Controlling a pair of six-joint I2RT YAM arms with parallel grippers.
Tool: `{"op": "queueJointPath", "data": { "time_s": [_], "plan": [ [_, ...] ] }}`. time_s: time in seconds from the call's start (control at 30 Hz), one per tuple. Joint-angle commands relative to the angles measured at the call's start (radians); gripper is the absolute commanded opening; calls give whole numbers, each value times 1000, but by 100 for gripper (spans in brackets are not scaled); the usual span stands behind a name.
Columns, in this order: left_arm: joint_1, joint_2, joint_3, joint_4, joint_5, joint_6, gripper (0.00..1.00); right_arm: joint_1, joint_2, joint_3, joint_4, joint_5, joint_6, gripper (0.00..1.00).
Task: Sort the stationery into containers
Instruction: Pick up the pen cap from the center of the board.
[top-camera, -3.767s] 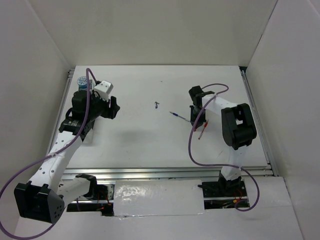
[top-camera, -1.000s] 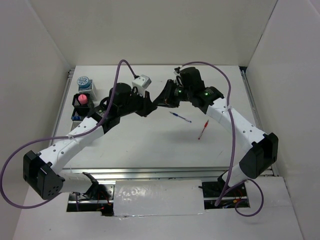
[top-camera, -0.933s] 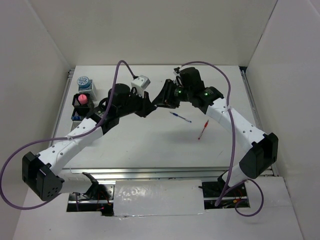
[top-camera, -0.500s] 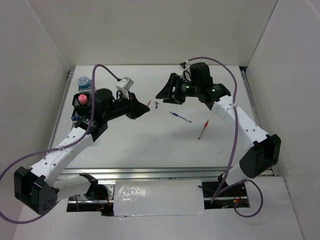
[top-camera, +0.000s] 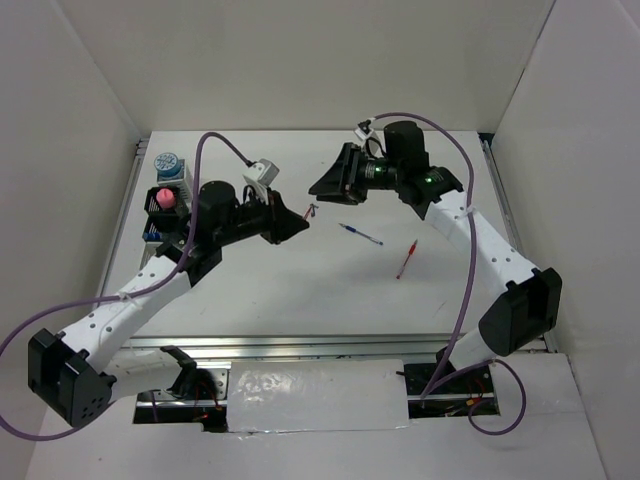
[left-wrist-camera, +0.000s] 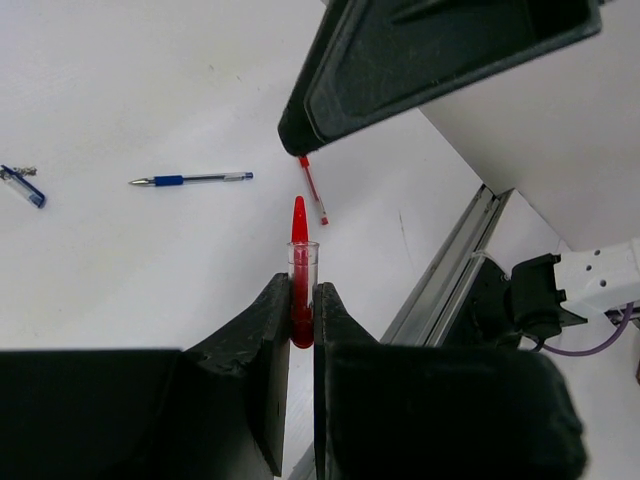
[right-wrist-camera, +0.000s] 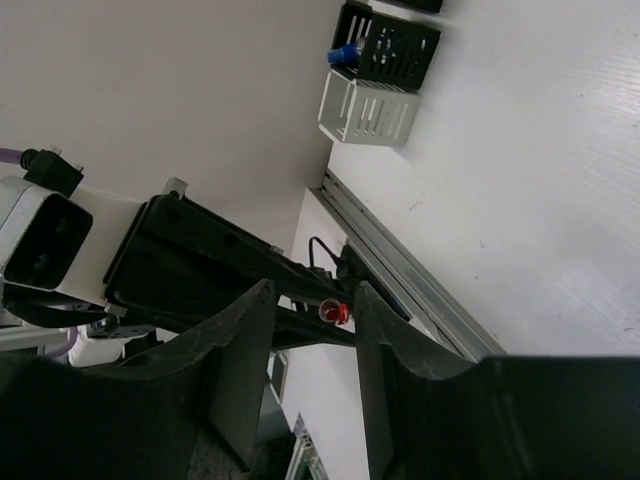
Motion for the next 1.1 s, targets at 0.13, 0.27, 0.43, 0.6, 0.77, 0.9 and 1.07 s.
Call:
{"op": "queueJointPath", "data": {
  "time_s": [0.13,0.27,0.43,0.6,0.77,0.9,1.07],
  "plan": [
    [-13,20,64,38,-49,31,0,43,-35,-18,21,23,-12,42],
    [-13,26,78,35,-56,38,0,52,-26,-24,15,37,-17,41],
    [-13,24,75,44,-47,35,0,55,-12,-18,15,49,-18,39],
    [-16,23,70,45,-47,33,0,55,-4,-20,22,47,-12,30],
    [-17,23,72,47,-50,33,0,60,-3,-24,27,46,-15,19],
    [-20,27,75,47,-47,33,0,61,-1,-24,24,50,-26,16],
    [-23,32,81,45,-40,31,0,61,2,-23,19,60,-40,10]
  ]
}}
